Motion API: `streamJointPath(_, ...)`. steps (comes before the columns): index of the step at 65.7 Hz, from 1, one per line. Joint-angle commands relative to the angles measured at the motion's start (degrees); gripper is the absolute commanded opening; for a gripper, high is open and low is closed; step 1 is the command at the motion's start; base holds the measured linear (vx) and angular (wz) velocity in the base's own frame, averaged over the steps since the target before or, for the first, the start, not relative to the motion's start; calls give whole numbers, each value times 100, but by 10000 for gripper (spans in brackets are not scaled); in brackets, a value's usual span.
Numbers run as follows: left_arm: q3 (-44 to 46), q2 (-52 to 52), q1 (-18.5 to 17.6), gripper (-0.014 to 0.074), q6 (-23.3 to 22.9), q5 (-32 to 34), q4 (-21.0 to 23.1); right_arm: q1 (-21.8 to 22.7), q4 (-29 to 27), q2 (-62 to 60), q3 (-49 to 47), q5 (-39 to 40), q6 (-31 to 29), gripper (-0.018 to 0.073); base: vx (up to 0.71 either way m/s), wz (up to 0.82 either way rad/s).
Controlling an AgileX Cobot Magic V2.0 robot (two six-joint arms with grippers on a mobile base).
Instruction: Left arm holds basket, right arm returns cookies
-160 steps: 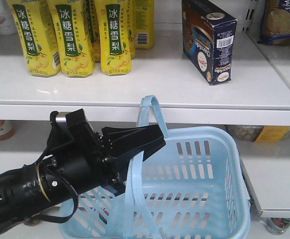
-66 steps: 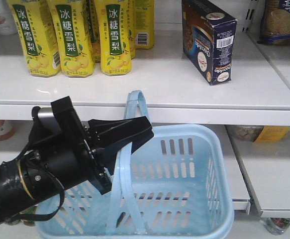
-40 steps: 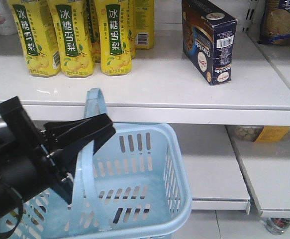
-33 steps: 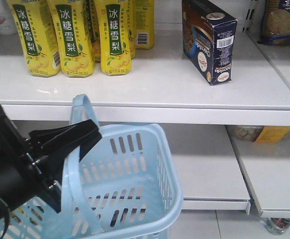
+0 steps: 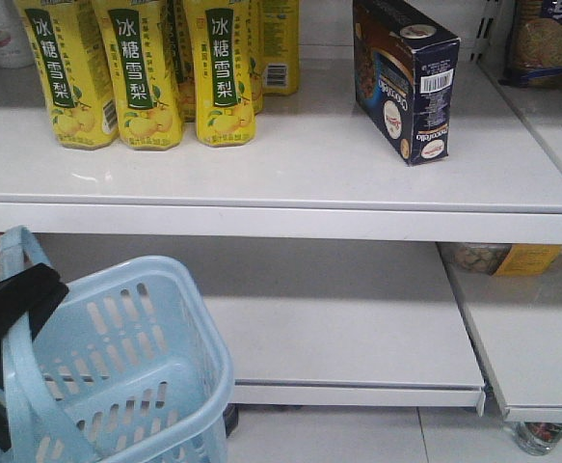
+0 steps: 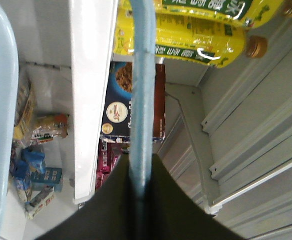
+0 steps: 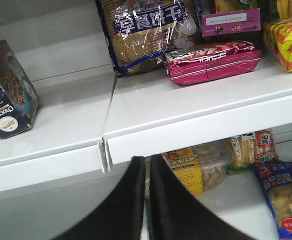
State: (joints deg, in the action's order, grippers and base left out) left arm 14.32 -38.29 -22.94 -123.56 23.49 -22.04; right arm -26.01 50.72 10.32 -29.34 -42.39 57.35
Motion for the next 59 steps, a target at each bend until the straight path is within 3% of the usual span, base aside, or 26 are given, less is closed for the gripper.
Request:
streamJointPath(1, -4, 292, 232, 0, -21, 421, 170, 26, 272, 85, -146, 259, -12, -11, 0, 0)
streamJointPath(36, -281, 1702, 2048, 0, -21, -752, 101, 26, 272, 85, -146, 259, -12, -11, 0, 0)
streamJointPath(53, -281, 2333, 2578, 0, -21, -1555, -502, 26, 272, 85, -146, 259, -12, -11, 0, 0)
streamJointPath(59, -281, 2499, 2717, 0, -21, -1717, -509, 26, 272, 85, -146, 259, -12, -11, 0, 0)
